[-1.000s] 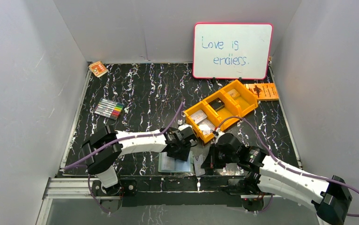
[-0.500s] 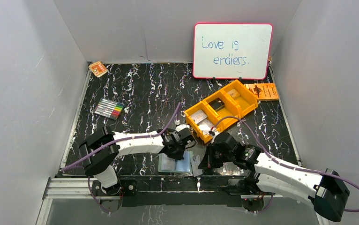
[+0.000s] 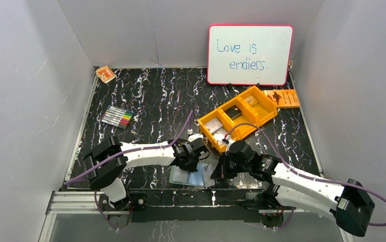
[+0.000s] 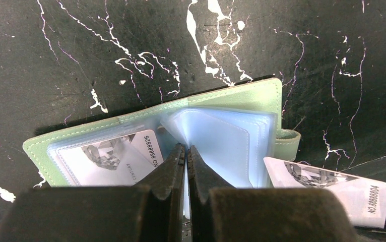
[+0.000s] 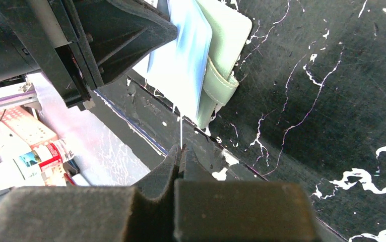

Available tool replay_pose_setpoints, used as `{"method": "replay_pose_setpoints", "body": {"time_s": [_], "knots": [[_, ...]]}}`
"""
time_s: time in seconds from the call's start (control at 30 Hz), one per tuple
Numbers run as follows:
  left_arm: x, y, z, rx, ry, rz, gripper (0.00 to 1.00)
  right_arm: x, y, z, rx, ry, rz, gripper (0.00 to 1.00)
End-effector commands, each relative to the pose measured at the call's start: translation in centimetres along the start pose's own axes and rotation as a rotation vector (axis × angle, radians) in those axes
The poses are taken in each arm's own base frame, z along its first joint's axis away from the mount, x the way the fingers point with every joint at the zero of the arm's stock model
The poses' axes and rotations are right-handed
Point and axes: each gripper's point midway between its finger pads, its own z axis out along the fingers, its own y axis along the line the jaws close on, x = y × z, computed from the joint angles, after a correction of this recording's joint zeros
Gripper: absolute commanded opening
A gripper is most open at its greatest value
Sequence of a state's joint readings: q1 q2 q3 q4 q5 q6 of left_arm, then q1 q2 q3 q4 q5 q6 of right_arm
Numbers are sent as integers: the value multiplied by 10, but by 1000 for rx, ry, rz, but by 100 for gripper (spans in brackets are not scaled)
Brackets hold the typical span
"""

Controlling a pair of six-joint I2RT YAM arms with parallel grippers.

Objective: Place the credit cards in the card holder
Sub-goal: Turn over the card slot in the card holder.

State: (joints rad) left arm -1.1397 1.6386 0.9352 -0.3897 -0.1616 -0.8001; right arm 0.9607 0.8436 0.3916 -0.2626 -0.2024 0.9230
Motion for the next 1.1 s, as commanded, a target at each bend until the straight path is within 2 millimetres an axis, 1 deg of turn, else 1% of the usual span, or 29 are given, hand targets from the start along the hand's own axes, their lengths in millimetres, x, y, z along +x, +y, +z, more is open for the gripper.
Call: {"method": "replay_pose_setpoints", "body": {"time_s": [0.0,0.63,0.73,0.93,1.07], "knots": [[40,30,24,-103,116,15,0,-15,27,-3,-84,-41,-38,0],[41,30,23,-103,115,5,0,-4,18,11,-79,11,16,0],[42,31,23,-105,117,3,0,-6,18,10,-75,0,16,0],[43,33,23,-109,114,-5,0,-20,14,-4,-53,-111,30,0],[42,33,23,-110,111,-8,0,-14,11,-4,-50,-92,40,0]]}}
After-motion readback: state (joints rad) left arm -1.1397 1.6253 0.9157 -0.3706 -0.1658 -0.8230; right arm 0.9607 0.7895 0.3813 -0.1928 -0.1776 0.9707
